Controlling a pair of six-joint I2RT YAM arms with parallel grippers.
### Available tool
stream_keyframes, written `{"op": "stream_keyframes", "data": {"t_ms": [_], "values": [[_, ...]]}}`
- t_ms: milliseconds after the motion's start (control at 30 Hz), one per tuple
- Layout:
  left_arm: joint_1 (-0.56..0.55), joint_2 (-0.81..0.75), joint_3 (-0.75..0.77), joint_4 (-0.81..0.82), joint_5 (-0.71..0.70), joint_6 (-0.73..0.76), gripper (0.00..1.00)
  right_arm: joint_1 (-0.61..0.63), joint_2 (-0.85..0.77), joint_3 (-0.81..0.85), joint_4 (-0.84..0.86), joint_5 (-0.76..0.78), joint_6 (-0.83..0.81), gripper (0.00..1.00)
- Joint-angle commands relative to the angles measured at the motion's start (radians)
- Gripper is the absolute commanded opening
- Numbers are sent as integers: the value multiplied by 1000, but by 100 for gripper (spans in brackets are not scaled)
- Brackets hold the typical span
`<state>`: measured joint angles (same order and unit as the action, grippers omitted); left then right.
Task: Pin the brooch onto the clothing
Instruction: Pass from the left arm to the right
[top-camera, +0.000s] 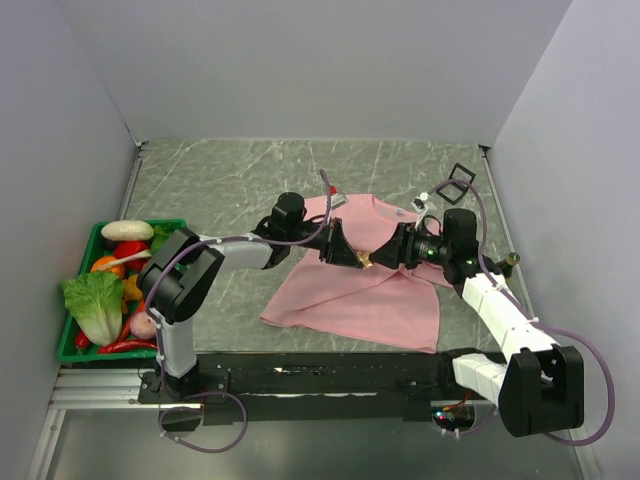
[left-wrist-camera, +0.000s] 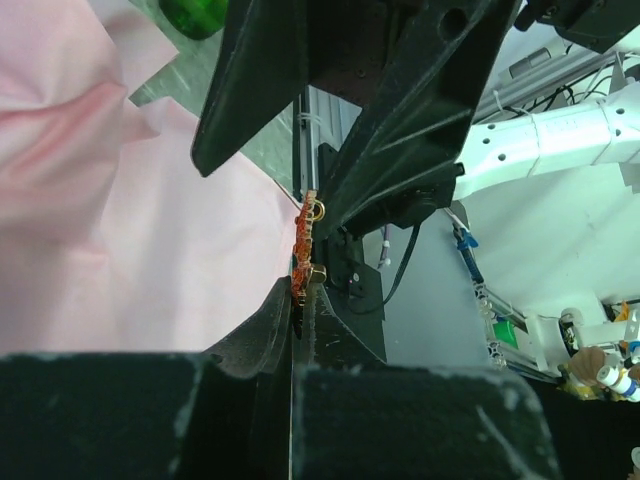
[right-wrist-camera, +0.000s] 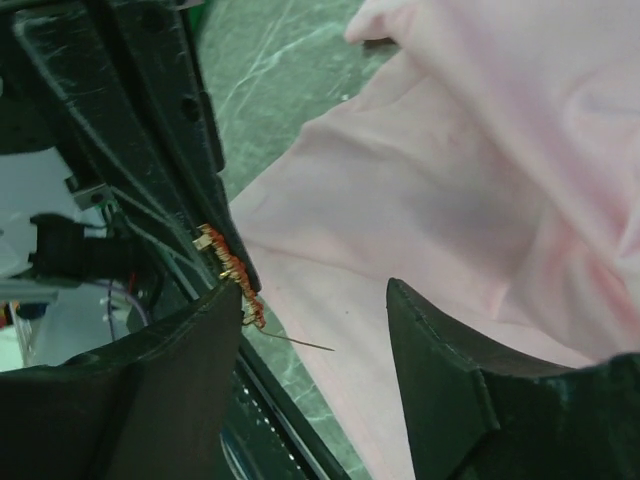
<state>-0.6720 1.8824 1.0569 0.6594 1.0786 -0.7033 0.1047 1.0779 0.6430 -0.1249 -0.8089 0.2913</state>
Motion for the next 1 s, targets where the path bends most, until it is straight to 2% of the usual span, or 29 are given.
{"op": "stream_keyframes", "data": {"t_ms": [0, 100, 367, 733, 967], "values": [[0, -68, -14, 57, 23, -2, 1, 3, -21, 46, 48, -95, -20, 57], [0, -78, -17, 42, -3, 5, 1, 4, -27, 40, 48, -133, -15, 52], [0, -66, -21, 124, -11, -67, 1, 18, -21, 38, 31, -184, -26, 48], [20, -71, -38, 120, -86, -81, 1, 20, -36, 35, 11, -190, -26, 39], [22, -71, -43, 134, -75, -91, 1, 21, -44, 32, 37, -185, -12, 33]]}}
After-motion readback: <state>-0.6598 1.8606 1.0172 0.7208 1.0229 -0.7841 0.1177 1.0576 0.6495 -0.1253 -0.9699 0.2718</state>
